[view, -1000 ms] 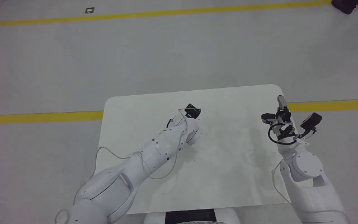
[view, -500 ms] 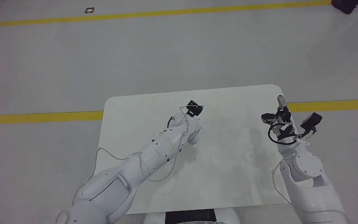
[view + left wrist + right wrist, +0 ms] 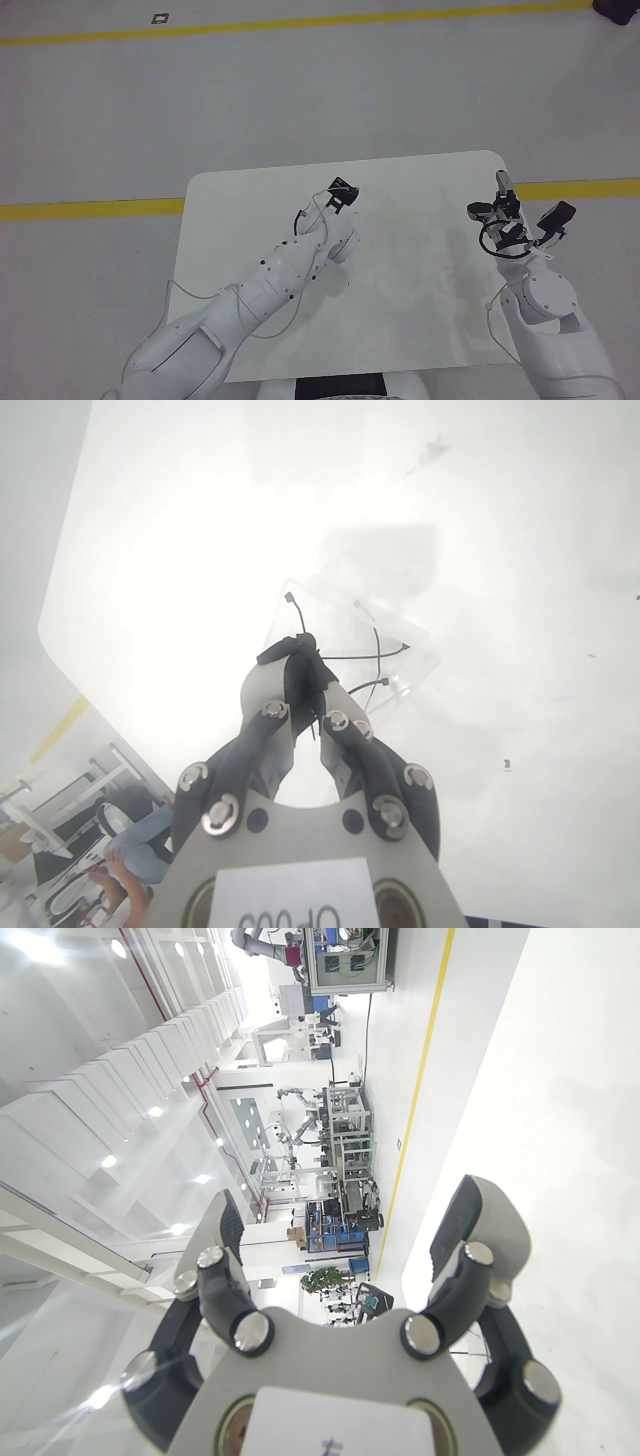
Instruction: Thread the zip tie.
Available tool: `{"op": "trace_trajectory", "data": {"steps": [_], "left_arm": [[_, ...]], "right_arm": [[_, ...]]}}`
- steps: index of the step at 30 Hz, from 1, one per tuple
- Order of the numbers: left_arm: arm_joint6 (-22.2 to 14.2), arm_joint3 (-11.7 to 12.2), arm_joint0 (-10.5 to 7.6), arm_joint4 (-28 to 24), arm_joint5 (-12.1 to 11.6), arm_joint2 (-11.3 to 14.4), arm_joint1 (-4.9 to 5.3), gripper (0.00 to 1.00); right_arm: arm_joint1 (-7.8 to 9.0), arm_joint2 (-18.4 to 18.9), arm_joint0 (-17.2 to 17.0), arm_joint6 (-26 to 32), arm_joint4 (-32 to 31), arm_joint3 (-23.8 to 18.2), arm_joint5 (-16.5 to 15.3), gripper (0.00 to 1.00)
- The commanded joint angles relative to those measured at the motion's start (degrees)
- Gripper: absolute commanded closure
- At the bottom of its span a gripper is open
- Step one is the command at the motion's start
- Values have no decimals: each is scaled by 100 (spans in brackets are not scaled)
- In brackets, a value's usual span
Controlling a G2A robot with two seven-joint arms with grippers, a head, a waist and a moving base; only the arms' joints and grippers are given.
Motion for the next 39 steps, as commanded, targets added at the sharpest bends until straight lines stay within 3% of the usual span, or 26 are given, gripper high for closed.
{"op": "trace_trajectory", "data": {"steps": [1,16,29,32,33,39], "left_arm": [[-53,-152,73,114,-7,-70,37,100],[-192,-1020,630,779,-61,-658,259,100],[-97,-1492,856,779,-3,-907,501,100],[-23,-1712,1006,722,-212,-1093,553,100],[-8,-1749,1031,702,-314,-1123,565,100],[-8,-1749,1031,702,-314,-1123,565,100]], "right_arm": [[0,0,0,0,0,0,0,0],[0,0,0,0,0,0,0,0],[0,0,0,0,0,0,0,0],[0,0,0,0,0,0,0,0],[0,0,0,0,0,0,0,0],[0,0,0,0,0,0,0,0]]}}
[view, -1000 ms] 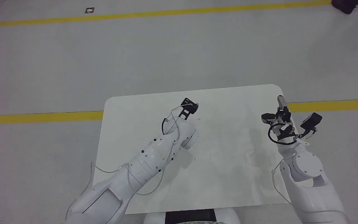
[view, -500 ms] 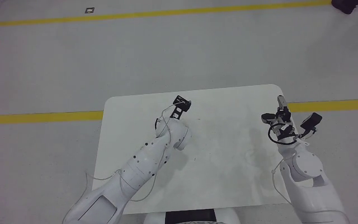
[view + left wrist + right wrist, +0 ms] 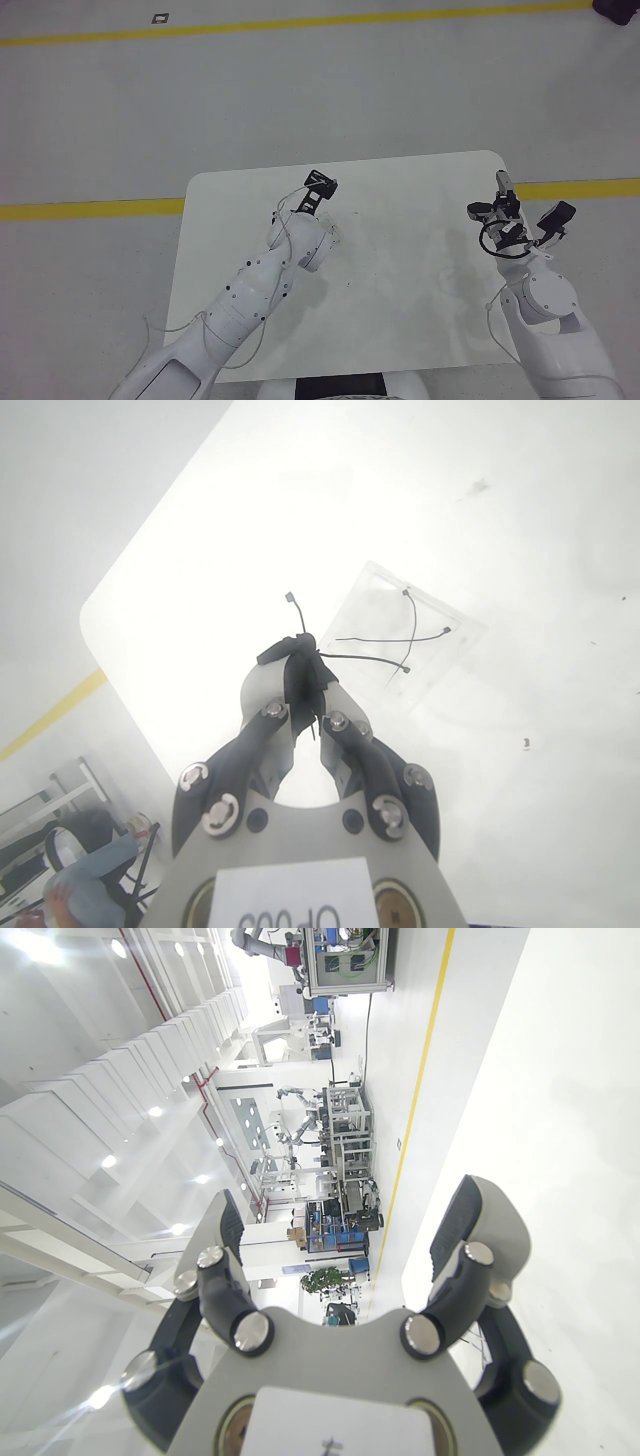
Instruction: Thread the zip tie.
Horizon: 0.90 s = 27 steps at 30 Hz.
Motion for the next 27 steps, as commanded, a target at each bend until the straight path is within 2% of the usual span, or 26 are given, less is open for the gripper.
{"op": "trace_trajectory", "data": {"steps": [1,3,6,9,12,14,15,16,19,22,23,26,27], "left_arm": [[-1,0,0,0,-1,0,0,100],[-1,0,0,0,-1,0,0,100],[332,1,81,-116,-73,-176,26,100],[374,-254,216,-206,-268,-452,92,100],[580,-601,455,-722,-996,-925,207,100],[746,-823,655,-1278,-1583,-1310,291,100],[755,-883,727,-1434,-1880,-1461,332,100],[783,-991,825,-1693,-2274,-1626,380,100],[661,-1111,1002,-2317,-3039,-1989,484,100],[420,-1236,1006,-2840,-3039,-1944,640,100],[409,-1218,996,-3039,-3039,-1879,726,100],[575,-1142,934,-3575,-3039,-1817,940,100],[664,-1168,911,-3833,-3039,-1752,1043,100]], "right_arm": [[0,0,0,0,0,0,0,0],[0,0,0,0,0,0,0,0],[0,0,0,0,0,0,0,0],[0,0,0,0,0,0,0,0],[0,0,0,0,0,0,0,0],[0,0,0,0,0,0,0,0],[0,0,0,0,0,0,0,0],[0,0,0,0,0,0,0,0],[0,0,0,0,0,0,0,0],[0,0,0,0,0,0,0,0],[0,0,0,0,0,0,0,0],[0,0,0,0,0,0,0,0],[0,0,0,0,0,0,0,0]]}}
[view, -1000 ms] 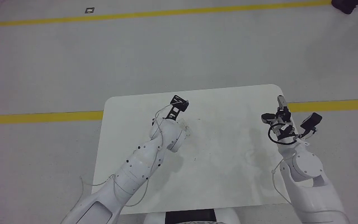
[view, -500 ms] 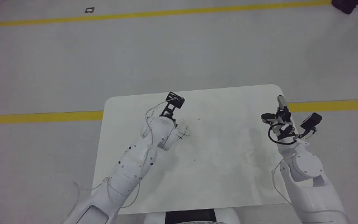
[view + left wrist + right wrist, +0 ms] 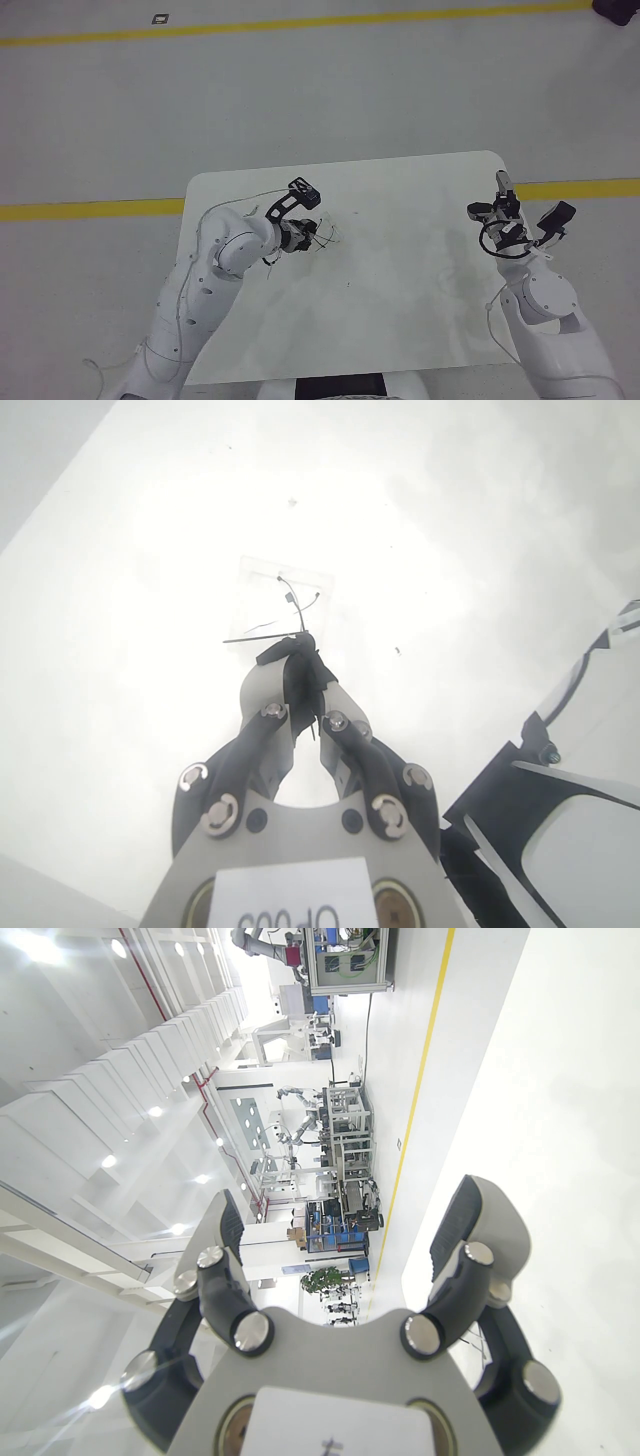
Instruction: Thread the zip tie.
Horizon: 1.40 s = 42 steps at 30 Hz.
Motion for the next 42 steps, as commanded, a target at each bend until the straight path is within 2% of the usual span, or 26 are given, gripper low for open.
{"op": "trace_trajectory", "data": {"steps": [1,6,15,17,19,22,27,31,34,35,42], "left_arm": [[126,-45,-42,-398,-3,111,173,100],[247,-67,-280,-881,-3,571,641,100],[247,-67,-280,-881,-3,571,641,100],[385,70,-277,-1034,-3,588,649,100],[351,81,-303,-1312,-3,598,686,100],[91,18,-368,-2137,-3,546,829,100],[-161,-72,-369,-3171,-3,422,1184,100],[-323,-87,-340,-3678,-3,426,1462,100],[-485,-137,-353,-4033,-3,579,1637,100],[-618,-167,-379,-4001,-3,664,1671,100],[-618,-167,-379,-4001,-3,664,1671,100]], "right_arm": [[0,0,0,0,0,0,0,0],[0,0,0,0,0,0,0,0],[0,0,0,0,0,0,0,0],[0,0,0,0,0,0,0,0],[0,0,0,0,0,0,0,0],[0,0,0,0,0,0,0,0],[0,0,0,0,0,0,0,0],[0,0,0,0,0,0,0,0],[0,0,0,0,0,0,0,0],[0,0,0,0,0,0,0,0],[0,0,0,0,0,0,0,0]]}}
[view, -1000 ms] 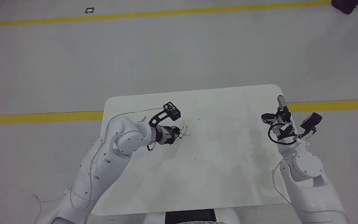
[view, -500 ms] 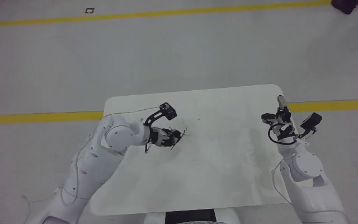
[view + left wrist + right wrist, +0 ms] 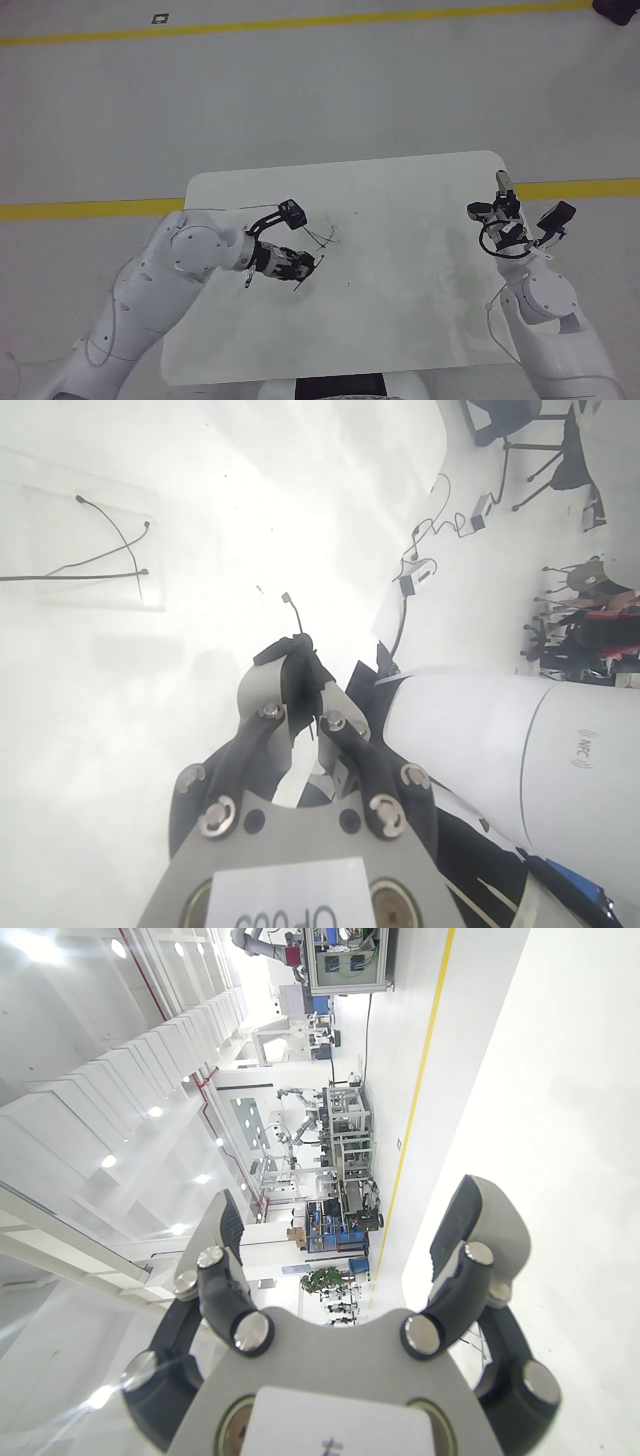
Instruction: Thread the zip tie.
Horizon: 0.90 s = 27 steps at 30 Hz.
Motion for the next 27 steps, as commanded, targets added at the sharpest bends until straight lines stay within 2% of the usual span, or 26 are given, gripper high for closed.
{"op": "trace_trajectory", "data": {"steps": [1,4,5,8,12,14,16,17,19,27], "left_arm": [[-4,0,0,-1,0,1,0,100],[108,88,62,11,0,34,12,100],[166,157,104,-210,0,-34,32,100],[43,215,232,-728,0,-259,122,100],[-394,64,432,-1570,0,-621,246,100],[-654,78,520,-1875,0,-778,292,100],[-654,78,622,-2056,0,-787,350,100],[-654,133,652,-2082,0,-791,376,100],[-654,77,683,-2042,0,-743,412,100],[-654,77,683,-2042,0,-743,412,100]], "right_arm": [[0,0,0,0,0,0,0,0],[0,0,0,0,0,0,0,0],[0,0,0,0,0,0,0,0],[0,0,0,0,0,0,0,0],[0,0,0,0,0,0,0,0],[0,0,0,0,0,0,0,0],[0,0,0,0,0,0,0,0],[0,0,0,0,0,0,0,0],[0,0,0,0,0,0,0,0],[0,0,0,0,0,0,0,0]]}}
